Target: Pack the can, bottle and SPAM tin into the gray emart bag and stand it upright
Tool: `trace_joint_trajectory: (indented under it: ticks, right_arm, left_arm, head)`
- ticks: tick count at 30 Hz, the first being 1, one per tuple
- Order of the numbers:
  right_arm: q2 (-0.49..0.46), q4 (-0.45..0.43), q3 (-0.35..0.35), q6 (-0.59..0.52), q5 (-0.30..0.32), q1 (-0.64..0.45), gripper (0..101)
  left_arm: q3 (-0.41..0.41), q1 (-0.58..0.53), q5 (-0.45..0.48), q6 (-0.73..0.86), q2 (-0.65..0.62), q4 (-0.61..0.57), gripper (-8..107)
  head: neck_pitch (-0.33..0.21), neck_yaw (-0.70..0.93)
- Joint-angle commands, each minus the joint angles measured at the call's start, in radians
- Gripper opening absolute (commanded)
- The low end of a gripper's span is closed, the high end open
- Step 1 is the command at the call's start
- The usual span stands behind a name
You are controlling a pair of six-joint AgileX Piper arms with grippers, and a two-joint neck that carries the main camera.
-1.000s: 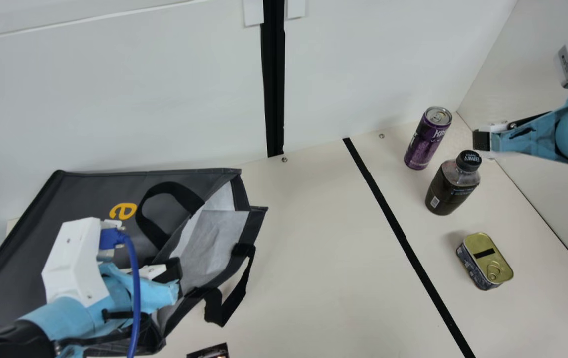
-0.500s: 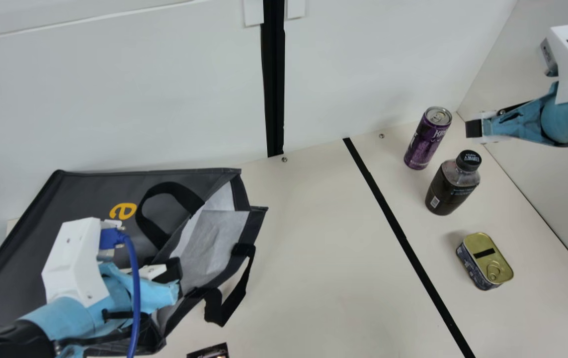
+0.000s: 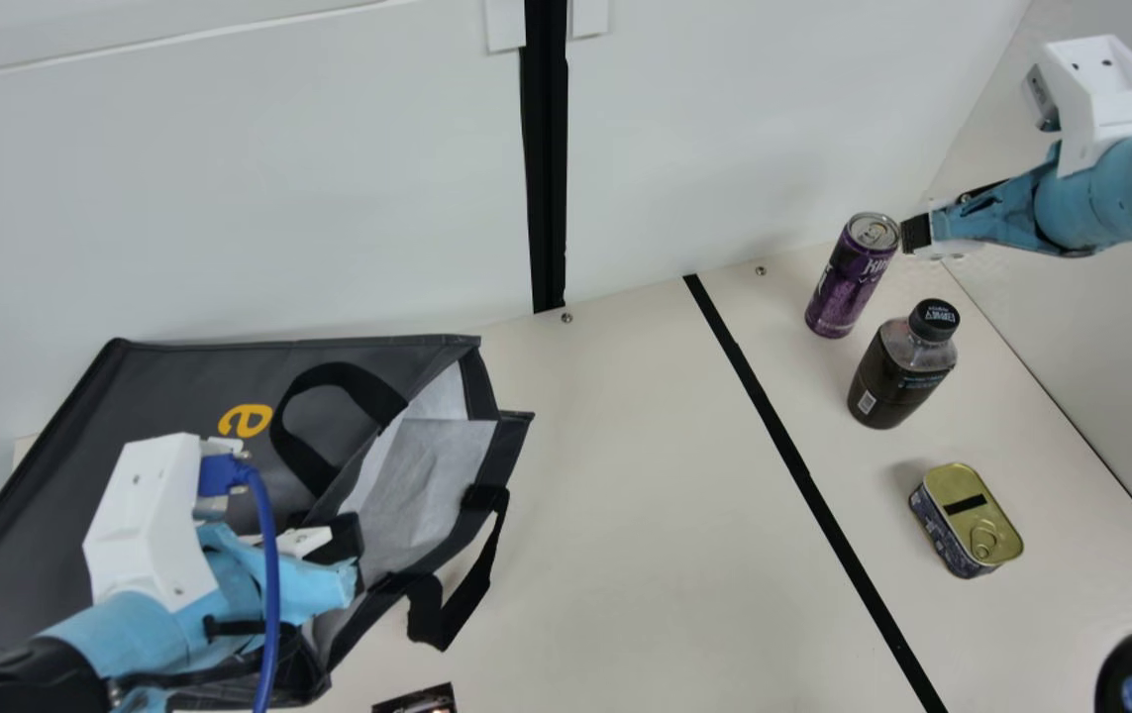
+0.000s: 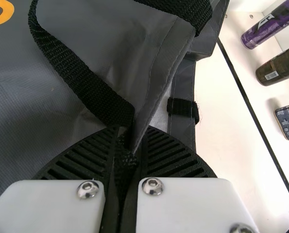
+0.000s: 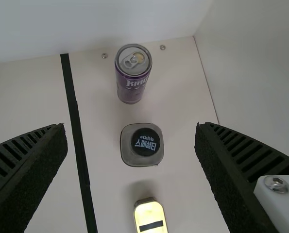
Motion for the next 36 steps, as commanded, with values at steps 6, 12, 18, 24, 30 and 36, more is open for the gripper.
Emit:
trace_joint_trajectory:
  ticks: [6,12,18,24,30,36]
  right_arm:
    - [0.089,-0.004,-0.059,-0.004,0.000,0.015,95]
    - [0.161,-0.006,-0.109,-0.012,0.000,0.029,95]
    - [0.235,-0.005,-0.166,-0.027,0.000,0.038,95]
    - [0.310,0.001,-0.229,-0.046,0.000,0.043,95]
    - [0.380,0.008,-0.291,-0.065,0.000,0.045,95]
    - [0.442,0.007,-0.347,-0.088,0.000,0.048,95]
  left_arm:
    - [0.000,0.000,0.000,0.000,0.000,0.000,-8]
    - [0.000,0.000,0.000,0.000,0.000,0.000,-8]
    - [0.000,0.000,0.000,0.000,0.000,0.000,-8]
    - [0.000,0.000,0.000,0.000,0.000,0.000,-8]
    - [0.000,0.000,0.000,0.000,0.000,0.000,-8]
    - [0.000,0.000,0.000,0.000,0.000,0.000,-8]
  head:
    - [-0.023,-0.002]
    - [-0.023,-0.002]
    - [-0.023,-0.002]
    - [-0.023,-0.002]
    - [-0.023,-0.002]
    - [-0.023,-0.002]
